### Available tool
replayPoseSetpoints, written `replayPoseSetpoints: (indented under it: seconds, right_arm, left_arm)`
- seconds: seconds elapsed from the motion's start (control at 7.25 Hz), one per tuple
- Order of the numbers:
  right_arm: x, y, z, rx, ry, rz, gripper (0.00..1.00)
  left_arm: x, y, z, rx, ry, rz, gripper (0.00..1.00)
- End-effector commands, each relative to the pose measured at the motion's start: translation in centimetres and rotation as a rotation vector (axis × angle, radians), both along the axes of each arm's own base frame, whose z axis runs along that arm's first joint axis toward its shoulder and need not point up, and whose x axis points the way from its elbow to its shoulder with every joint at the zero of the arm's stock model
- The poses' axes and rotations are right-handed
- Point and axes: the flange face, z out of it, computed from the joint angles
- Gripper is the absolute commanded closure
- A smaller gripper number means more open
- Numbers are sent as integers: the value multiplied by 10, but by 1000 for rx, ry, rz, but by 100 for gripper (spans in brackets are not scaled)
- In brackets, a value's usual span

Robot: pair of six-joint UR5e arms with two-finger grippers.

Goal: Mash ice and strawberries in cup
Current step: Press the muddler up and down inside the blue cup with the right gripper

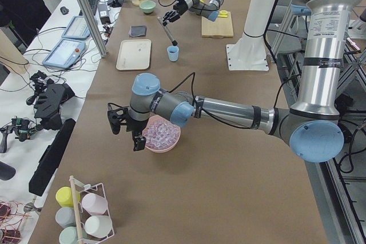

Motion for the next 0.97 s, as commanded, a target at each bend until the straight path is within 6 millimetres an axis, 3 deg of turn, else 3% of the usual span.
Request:
replayPoseSetpoints:
  seconds: [0.0,0.41,0.69,0.83]
  right_arm:
    - [18,-1,-7,55,-26,114,100]
    - [32,0,1,119,40,256,100]
    - [19,13,4,107,53,277,100]
    - [3,29,5,111,75,277,100]
  left_arm:
    - [0,-2,14,-26,-2,0,2]
    - [1,-8,19,-35,-3,0,2]
    - [1,-12,22,-41,-4,0,2]
    - [2,-12,23,-42,-5,1,2]
